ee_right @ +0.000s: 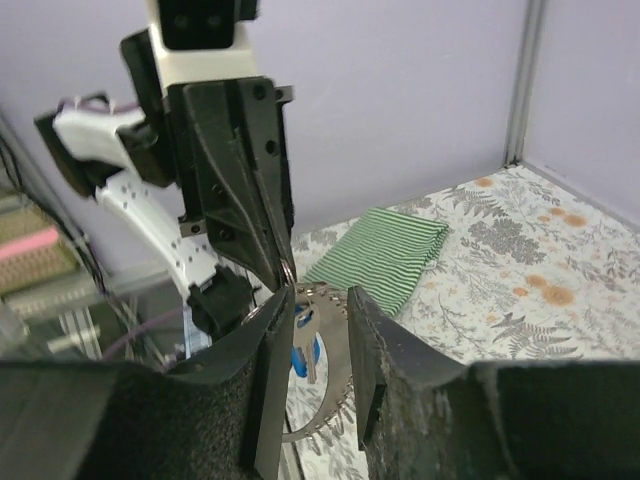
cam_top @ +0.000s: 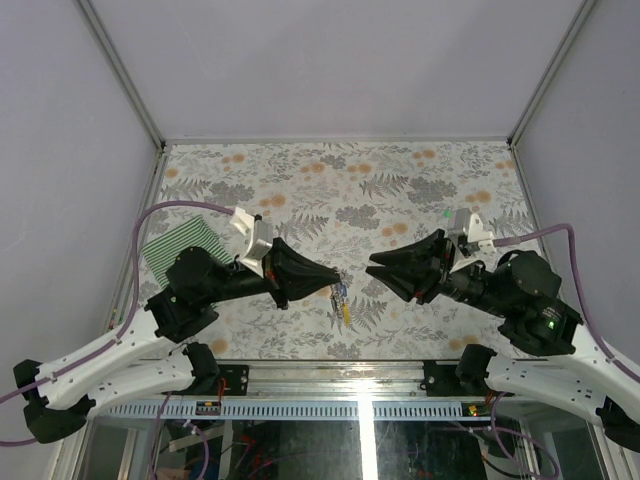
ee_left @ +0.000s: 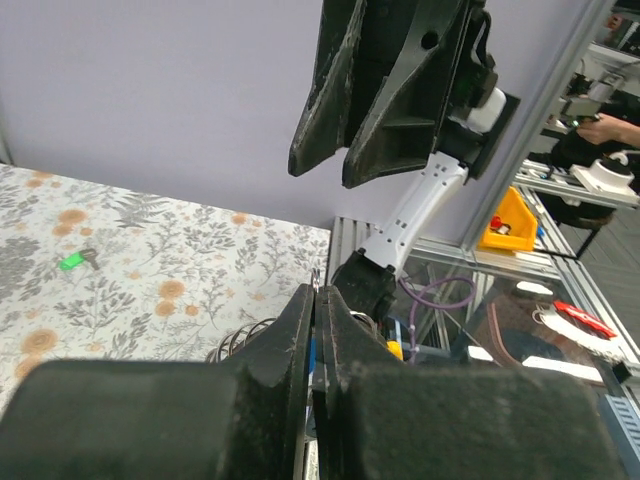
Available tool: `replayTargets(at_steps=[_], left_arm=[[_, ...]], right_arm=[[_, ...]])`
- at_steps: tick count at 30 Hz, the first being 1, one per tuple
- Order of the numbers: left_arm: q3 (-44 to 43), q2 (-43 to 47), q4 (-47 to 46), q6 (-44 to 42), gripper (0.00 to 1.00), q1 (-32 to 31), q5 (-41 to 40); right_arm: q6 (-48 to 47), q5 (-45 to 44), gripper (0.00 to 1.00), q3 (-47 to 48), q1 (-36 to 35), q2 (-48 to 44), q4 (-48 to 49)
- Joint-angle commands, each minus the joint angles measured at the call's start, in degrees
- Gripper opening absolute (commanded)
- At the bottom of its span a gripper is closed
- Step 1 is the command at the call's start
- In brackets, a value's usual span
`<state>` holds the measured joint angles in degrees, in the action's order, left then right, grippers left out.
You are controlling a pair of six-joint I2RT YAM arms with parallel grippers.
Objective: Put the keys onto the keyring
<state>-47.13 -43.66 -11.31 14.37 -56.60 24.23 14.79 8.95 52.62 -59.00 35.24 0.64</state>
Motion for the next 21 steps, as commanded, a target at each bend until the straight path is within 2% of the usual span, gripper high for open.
replayTargets(at_steps=[1,5,13,21], left_arm=[[-2.76,-0.74,-5.67,0.87,0.0,-0.12,5.88],[-3.27,-1.22,-6.29,1.18,0.0,-0.09,8.72],[-3.67,-1.31,-6.53,1.12,0.0,-0.09,8.79],[-3.43,-1.4,-6.72,1.01,0.0,-0.1,7.3]], right_arm=[[-13.73,11.42,0.34,7.68,-0.32,3.95,-8.16],[-16.68,14.94,0.37,10.04,-0.32,6.02,-13.78],[-17.67,17.08,0.44,8.17,-0.33,6.74,-15.67],[-11.58,19.16,0.5,4.68,-0.32,6.83,-8.03]])
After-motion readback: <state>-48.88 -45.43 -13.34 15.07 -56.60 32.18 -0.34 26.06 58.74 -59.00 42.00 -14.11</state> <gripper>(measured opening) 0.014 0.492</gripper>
